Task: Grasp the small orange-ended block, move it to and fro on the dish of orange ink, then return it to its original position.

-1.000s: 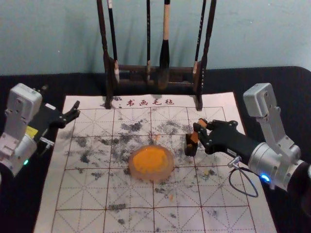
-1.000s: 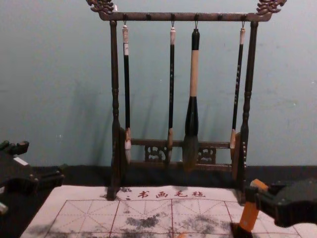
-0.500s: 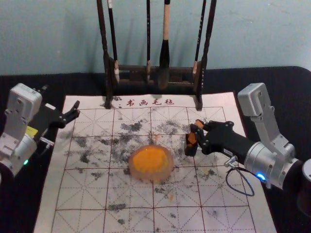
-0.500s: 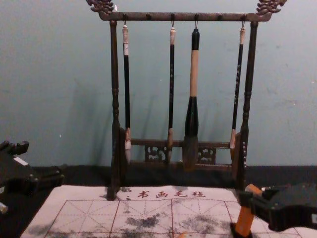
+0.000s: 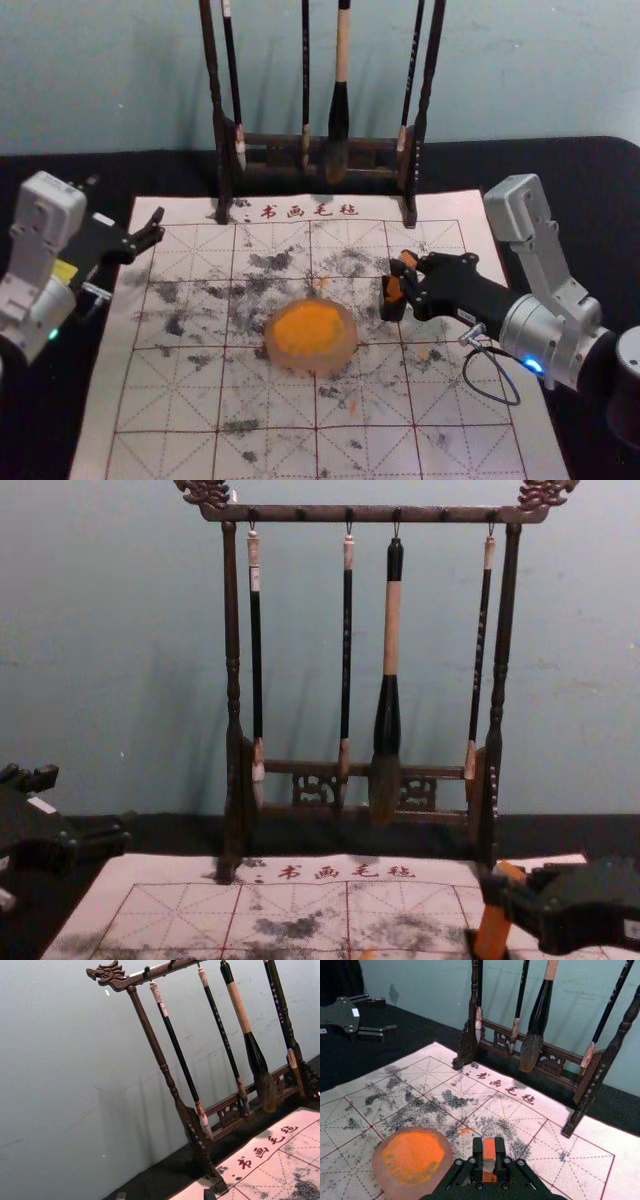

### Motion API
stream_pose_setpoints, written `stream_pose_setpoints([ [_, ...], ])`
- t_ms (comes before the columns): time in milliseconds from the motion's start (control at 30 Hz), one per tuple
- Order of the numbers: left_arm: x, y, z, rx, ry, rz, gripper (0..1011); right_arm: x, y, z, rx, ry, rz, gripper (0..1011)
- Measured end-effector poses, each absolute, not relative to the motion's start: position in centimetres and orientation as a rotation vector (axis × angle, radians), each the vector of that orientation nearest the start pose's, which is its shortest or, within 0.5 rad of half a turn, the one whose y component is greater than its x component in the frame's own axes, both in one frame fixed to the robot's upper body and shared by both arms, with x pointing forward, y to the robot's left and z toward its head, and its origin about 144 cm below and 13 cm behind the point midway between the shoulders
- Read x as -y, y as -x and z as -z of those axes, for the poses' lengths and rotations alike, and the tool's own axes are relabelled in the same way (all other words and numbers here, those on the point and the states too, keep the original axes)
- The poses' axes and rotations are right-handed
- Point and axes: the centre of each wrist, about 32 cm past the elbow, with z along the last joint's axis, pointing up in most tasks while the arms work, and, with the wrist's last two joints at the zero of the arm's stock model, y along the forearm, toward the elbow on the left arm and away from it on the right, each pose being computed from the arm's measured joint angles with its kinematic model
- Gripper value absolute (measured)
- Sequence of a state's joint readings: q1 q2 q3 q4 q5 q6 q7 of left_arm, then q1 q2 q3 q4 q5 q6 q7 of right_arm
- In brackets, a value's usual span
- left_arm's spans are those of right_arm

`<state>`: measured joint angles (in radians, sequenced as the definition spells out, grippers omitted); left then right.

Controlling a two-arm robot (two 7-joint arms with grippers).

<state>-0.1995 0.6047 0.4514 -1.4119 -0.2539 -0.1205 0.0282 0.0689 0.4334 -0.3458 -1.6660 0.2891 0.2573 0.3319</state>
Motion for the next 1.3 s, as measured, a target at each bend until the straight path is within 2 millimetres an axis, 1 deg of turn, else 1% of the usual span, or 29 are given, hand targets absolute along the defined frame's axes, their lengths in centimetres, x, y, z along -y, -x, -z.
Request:
stream_pose_setpoints([
  [367,-31.0,-48.9,-114.0,0.285,-0.304,-1.248,1001,23.9,-45.9,-116.6,-0.079,0.296,0.906,129],
  [900,-31.0,-48.9,-114.0,0.285,-0.304,-1.248,1001,23.2,-45.7,-115.1,-0.089,0.3,0.932,127],
  [1300,-31.0,-48.9,-114.0,0.285,-0.304,-1.248,1001,23.0,-45.6,-114.8,-0.095,0.309,0.946,129],
])
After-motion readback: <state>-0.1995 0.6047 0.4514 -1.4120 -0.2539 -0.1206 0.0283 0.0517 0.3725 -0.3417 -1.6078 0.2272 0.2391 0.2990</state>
